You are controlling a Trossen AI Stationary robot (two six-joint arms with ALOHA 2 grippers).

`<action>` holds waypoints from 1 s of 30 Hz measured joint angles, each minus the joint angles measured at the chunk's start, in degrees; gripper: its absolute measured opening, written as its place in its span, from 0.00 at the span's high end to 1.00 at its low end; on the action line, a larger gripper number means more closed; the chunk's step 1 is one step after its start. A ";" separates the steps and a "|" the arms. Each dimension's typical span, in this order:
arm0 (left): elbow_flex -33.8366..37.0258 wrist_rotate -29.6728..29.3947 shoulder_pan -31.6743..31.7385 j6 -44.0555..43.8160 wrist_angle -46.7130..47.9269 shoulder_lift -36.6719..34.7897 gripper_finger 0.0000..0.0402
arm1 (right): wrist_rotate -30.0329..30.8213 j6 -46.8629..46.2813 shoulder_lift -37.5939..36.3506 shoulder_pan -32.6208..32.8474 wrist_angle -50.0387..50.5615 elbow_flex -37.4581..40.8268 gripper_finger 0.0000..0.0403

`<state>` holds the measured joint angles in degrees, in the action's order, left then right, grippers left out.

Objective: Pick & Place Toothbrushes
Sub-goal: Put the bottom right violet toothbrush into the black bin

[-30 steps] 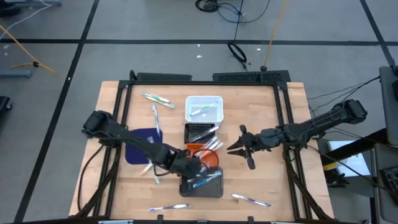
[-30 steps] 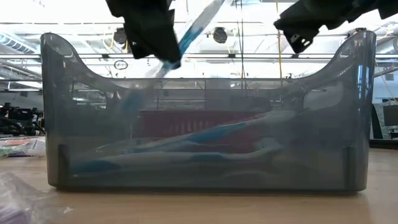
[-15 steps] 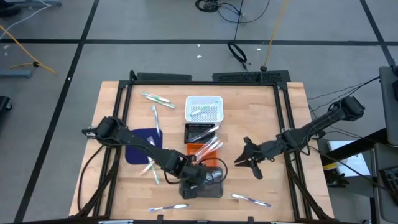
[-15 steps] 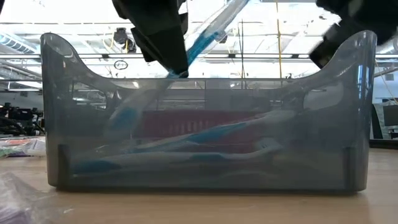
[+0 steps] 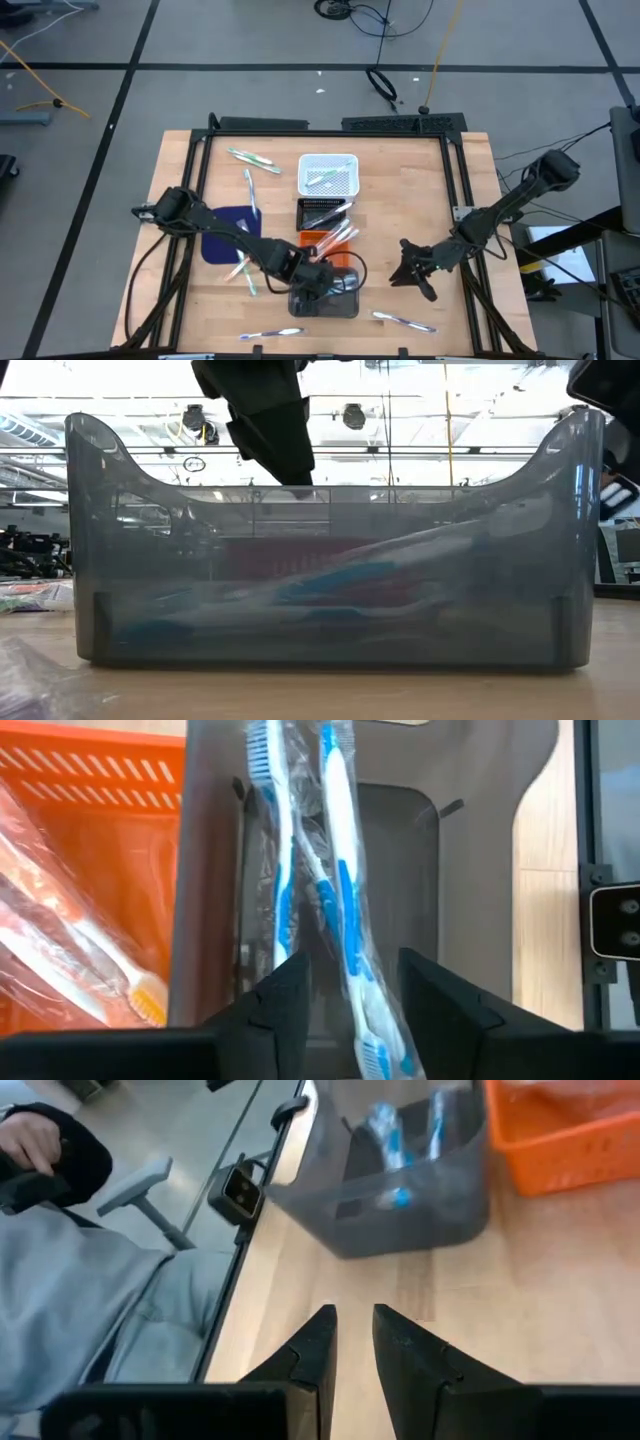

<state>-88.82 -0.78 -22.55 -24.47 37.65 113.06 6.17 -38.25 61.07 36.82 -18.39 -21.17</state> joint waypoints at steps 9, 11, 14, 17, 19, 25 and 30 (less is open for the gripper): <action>0.00 -2.36 0.88 -0.17 -1.75 -0.28 0.59 | 1.28 -5.27 10.08 5.14 -8.92 -0.29 0.85; 0.00 -2.34 0.88 0.03 -1.86 -0.28 0.59 | 1.29 -6.05 12.27 6.45 -9.20 -1.30 0.85; 0.00 -2.35 0.83 -0.11 -1.80 -0.28 0.59 | 1.30 -6.12 15.72 8.14 -9.31 -3.78 0.85; 0.00 -2.34 0.81 -0.13 -1.81 -0.28 0.59 | 1.27 -7.58 19.17 9.29 -8.71 -6.41 0.85; 0.00 -2.34 0.83 -0.13 -1.81 -0.28 0.59 | 1.30 -8.30 21.38 10.03 -7.69 -7.99 0.85; 0.00 -2.35 0.83 -0.04 -1.82 -0.31 0.59 | 1.24 -11.56 26.68 10.69 -5.31 -10.90 0.85; 0.00 -2.34 0.83 -0.04 -1.84 -0.31 0.59 | 1.26 -13.04 28.25 11.80 -4.72 -11.85 0.85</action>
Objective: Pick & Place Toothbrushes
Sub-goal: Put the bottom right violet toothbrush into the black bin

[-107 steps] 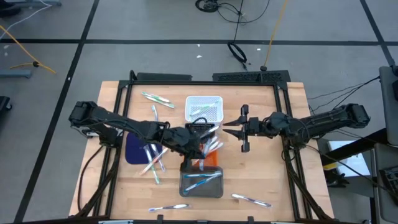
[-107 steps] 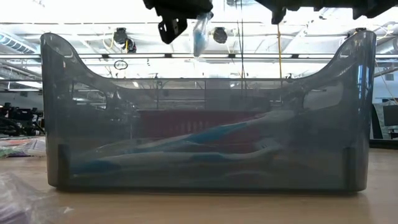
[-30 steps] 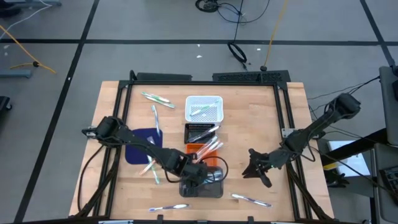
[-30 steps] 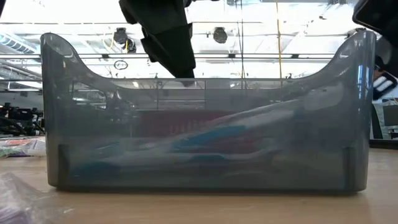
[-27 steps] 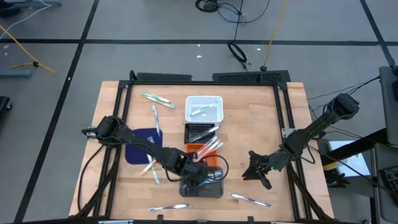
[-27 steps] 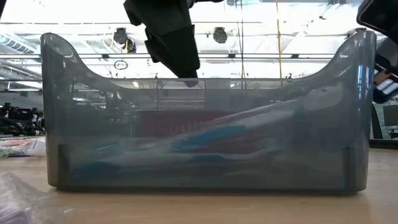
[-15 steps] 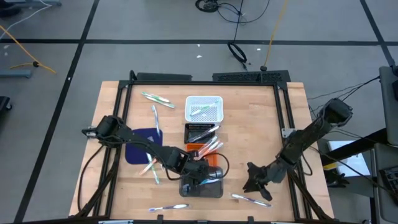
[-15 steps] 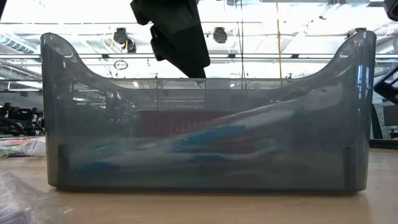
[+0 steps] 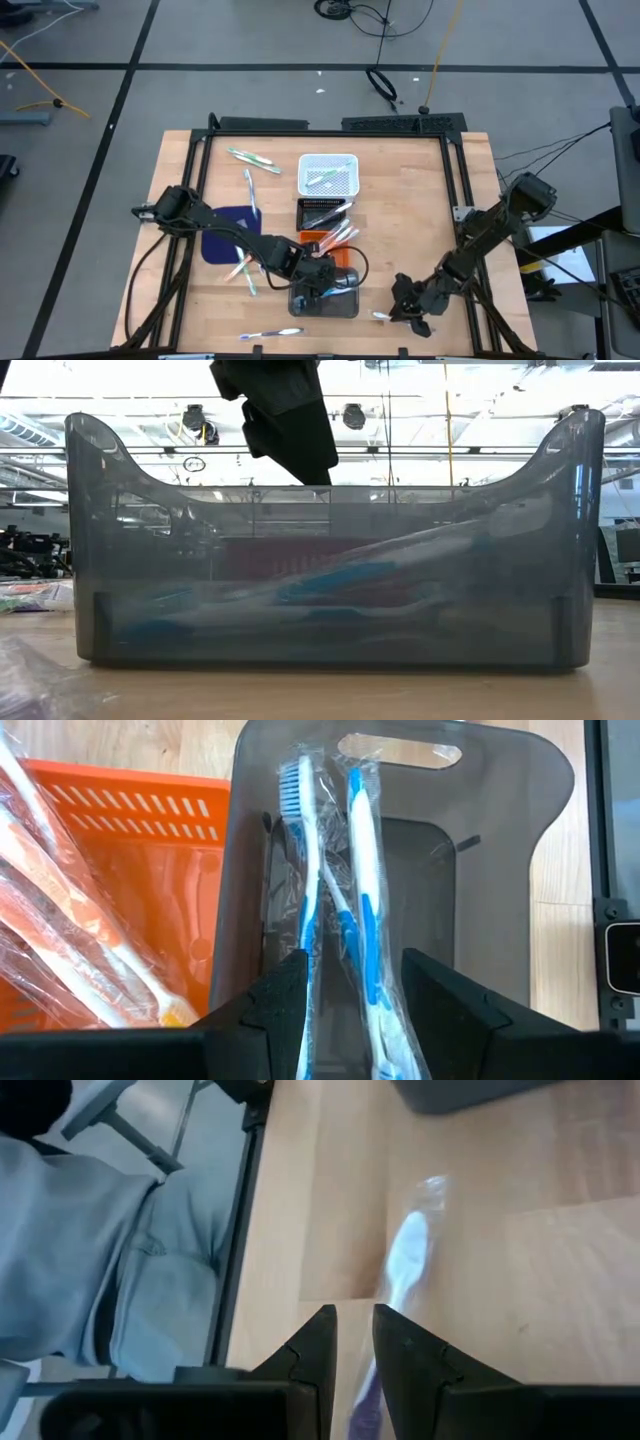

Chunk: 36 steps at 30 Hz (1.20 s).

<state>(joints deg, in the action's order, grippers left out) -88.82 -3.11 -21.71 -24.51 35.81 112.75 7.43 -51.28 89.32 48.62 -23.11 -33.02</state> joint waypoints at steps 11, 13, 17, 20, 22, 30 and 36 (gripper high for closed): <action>0.02 0.00 0.00 0.02 0.00 -0.08 0.59 | 3.46 -2.04 -0.01 2.12 3.46 -0.15 0.85; 0.02 -0.01 0.00 0.02 0.00 -0.09 0.59 | 3.44 -2.06 -0.02 2.12 3.35 -0.15 0.85; 0.02 -0.01 0.00 0.02 0.00 -0.09 0.59 | 4.74 -2.08 0.28 2.12 3.78 -0.15 0.85; 0.02 0.00 0.00 0.02 0.00 -0.09 0.59 | 4.64 -3.12 1.64 2.12 4.37 -0.13 0.85; 0.02 0.00 0.00 0.04 0.00 -0.09 0.59 | 4.45 -3.87 2.58 2.15 3.58 -0.13 0.85; 0.02 0.00 0.00 0.07 0.00 -0.09 0.59 | 2.81 -5.04 4.70 2.58 0.15 -0.13 0.85; 0.02 0.00 0.05 0.22 0.00 -0.09 0.59 | 3.66 -1.80 1.99 2.53 -0.18 -0.15 0.85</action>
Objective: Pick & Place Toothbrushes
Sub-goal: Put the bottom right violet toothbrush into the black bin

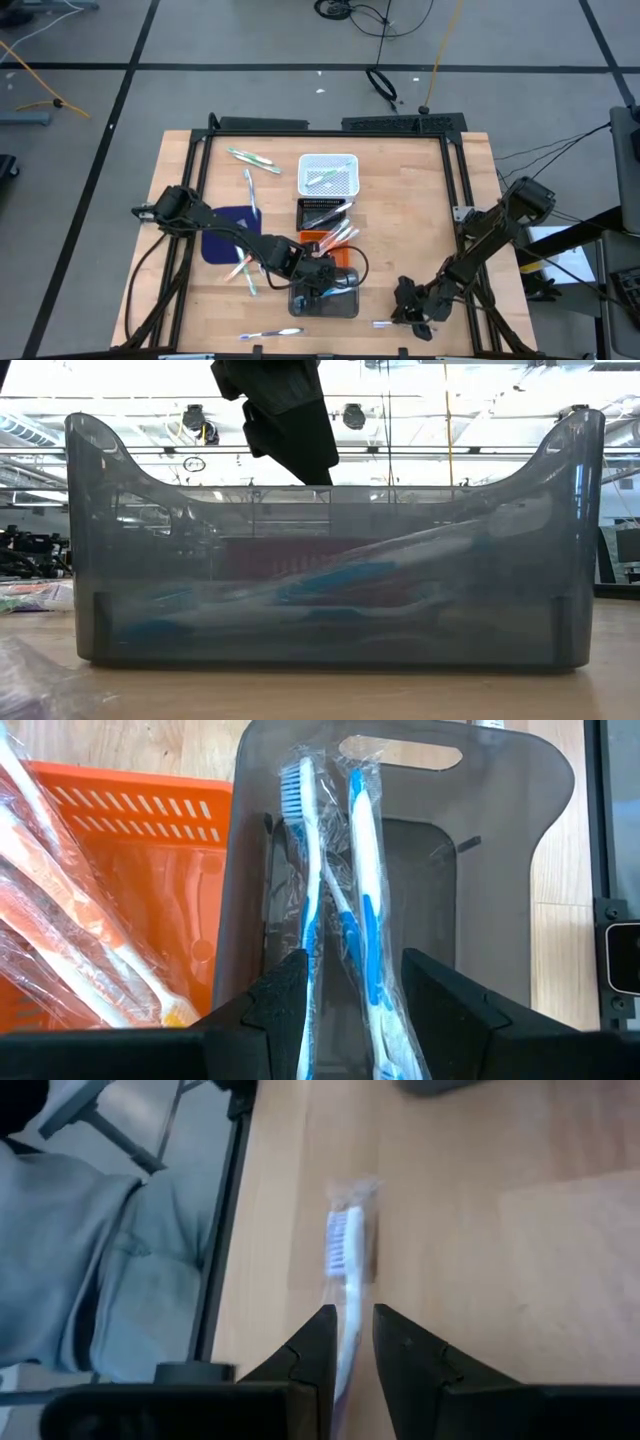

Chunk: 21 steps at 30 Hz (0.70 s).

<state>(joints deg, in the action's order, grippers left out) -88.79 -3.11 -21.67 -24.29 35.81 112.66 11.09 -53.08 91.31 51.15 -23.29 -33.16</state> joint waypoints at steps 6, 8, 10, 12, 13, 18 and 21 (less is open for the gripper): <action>0.01 0.00 0.00 -0.24 0.00 0.00 0.59 | 0.77 -2.09 0.49 1.10 0.07 0.02 0.85; 0.02 0.00 0.00 -0.26 0.00 0.00 0.59 | 0.74 -3.05 0.78 1.69 0.36 0.04 0.85; 0.02 0.00 0.00 -0.26 0.02 0.00 0.59 | 1.05 -3.24 0.78 1.95 0.37 -0.58 0.85; 0.02 0.00 0.00 -0.29 0.07 0.00 0.59 | 1.11 -2.93 0.76 2.22 1.82 -2.14 0.85; 0.02 0.00 0.00 -0.31 0.07 0.00 0.59 | 1.07 -2.84 0.76 2.32 3.33 -3.00 0.85; 0.02 0.00 0.00 -0.35 0.07 0.00 0.59 | 2.43 -4.52 0.76 2.61 14.56 -7.10 0.85; 0.02 0.00 0.00 -0.37 0.07 0.00 0.59 | 2.62 -4.94 0.76 2.61 16.00 -7.72 0.85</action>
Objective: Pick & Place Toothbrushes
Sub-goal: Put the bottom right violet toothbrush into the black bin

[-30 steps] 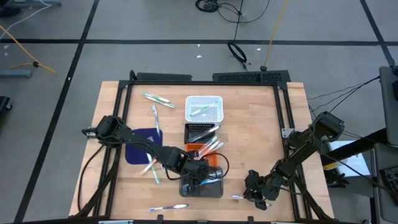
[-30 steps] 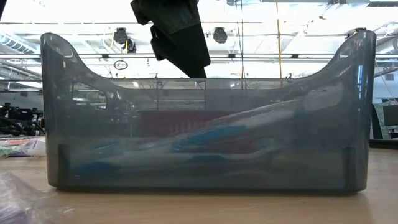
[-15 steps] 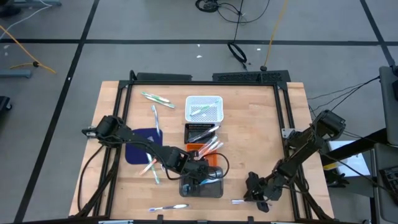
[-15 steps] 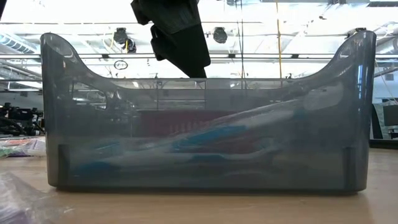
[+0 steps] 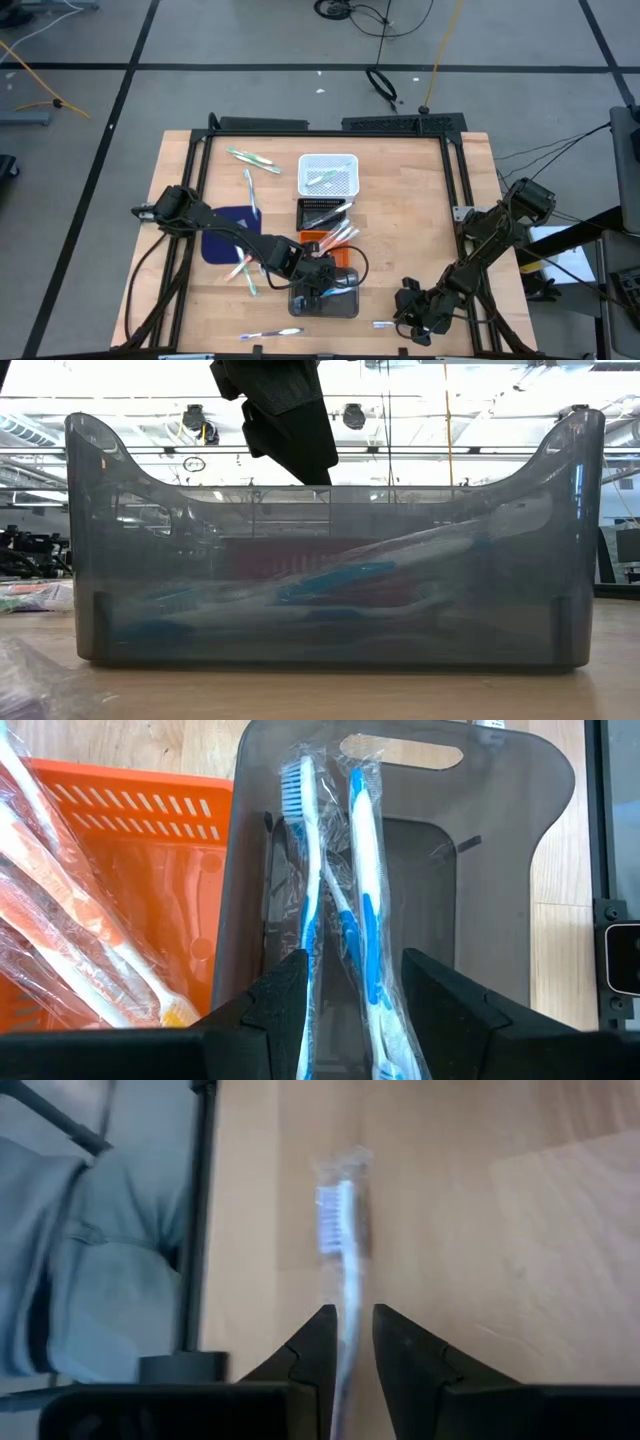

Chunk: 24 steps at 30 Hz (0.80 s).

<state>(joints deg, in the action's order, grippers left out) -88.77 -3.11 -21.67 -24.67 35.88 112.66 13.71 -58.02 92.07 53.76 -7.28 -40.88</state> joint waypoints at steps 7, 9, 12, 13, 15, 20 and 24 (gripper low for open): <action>0.00 0.00 0.00 0.00 0.02 0.00 0.59 | -0.09 -0.80 1.16 0.82 -1.50 -0.83 0.85; 0.00 0.00 0.00 -0.03 0.02 0.00 0.59 | -0.35 -0.88 3.18 1.28 -1.35 -2.02 0.85; 0.00 0.00 0.00 -0.02 0.00 0.00 0.59 | -1.15 -0.08 6.73 1.53 -0.11 -4.79 0.85; 0.00 0.00 0.00 -0.04 -0.01 0.00 0.59 | -1.49 0.05 7.84 1.49 0.69 -5.92 0.85; 0.00 0.00 0.00 -0.22 -0.02 0.00 0.59 | -1.65 0.41 9.65 1.39 2.96 -8.31 0.85; 0.00 0.00 -0.02 -0.49 -0.04 0.00 0.59 | -1.27 2.16 11.80 1.36 8.43 -11.56 0.86; 0.00 0.00 -0.10 -1.04 -0.04 0.00 0.59 | -1.33 1.94 11.82 1.33 11.07 -12.69 0.93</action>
<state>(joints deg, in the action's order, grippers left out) -88.77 -3.11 -21.77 -25.71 35.83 112.66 12.39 -56.08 103.90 55.09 3.78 -53.58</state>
